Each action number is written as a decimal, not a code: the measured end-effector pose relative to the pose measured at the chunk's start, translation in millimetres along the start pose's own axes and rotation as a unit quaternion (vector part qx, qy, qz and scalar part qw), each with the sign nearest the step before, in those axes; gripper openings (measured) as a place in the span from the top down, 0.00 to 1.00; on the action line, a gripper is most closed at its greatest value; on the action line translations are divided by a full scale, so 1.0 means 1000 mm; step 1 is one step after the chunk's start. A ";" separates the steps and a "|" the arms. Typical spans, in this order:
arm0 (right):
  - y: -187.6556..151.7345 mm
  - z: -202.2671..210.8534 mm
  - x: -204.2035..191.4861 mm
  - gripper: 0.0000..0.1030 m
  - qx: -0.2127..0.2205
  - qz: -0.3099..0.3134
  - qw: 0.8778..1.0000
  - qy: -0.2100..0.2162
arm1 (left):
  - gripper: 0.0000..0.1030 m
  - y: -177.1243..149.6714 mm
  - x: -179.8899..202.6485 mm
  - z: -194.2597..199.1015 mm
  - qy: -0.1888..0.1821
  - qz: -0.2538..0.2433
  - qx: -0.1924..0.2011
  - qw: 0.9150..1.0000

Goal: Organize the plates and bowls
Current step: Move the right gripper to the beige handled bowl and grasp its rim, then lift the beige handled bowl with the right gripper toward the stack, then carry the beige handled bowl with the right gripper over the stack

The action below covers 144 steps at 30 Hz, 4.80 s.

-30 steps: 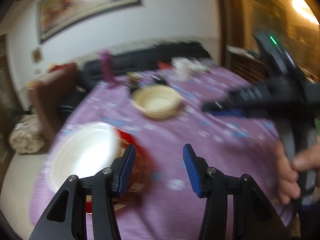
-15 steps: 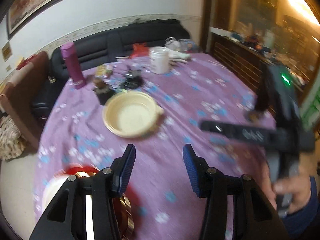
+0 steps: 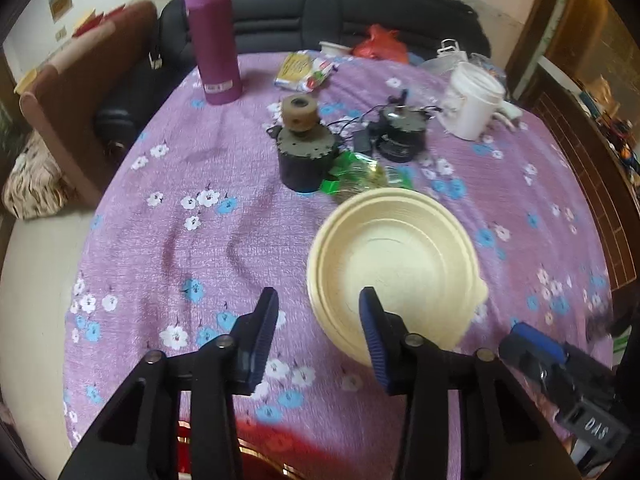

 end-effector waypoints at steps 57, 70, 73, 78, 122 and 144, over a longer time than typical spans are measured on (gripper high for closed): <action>-0.150 0.118 0.028 0.81 0.035 0.073 0.997 -0.016 | 0.77 -0.219 0.079 0.083 -0.077 -0.098 0.083 0.989; -0.153 0.100 0.029 0.80 0.035 0.088 0.994 -0.052 | 0.75 -0.222 0.073 0.059 -0.051 -0.085 0.098 0.990; -0.154 0.099 0.032 0.80 0.035 0.085 0.994 -0.052 | 0.73 -0.221 0.074 0.055 -0.041 -0.089 0.103 0.990; -0.155 0.093 0.035 0.80 0.029 0.076 0.996 -0.040 | 0.67 -0.222 0.078 0.048 -0.016 -0.092 0.119 0.988; -0.176 0.081 0.038 0.75 0.107 0.078 0.990 -0.038 | 0.72 -0.241 0.087 0.052 0.048 -0.097 0.194 0.975; -0.174 0.076 0.036 0.76 0.100 0.092 0.990 -0.027 | 0.69 -0.241 0.090 0.051 0.053 -0.105 0.190 0.975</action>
Point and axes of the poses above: each gripper's, at about its wrist camera, not at the fingertips, and z roughly against the way its jaws point, x to its right, y to its top, the point moved 1 cm from there along -z, roughly the way its jaws point, and after that the axes turned 4 degrees about y, right-handed, at the moved point
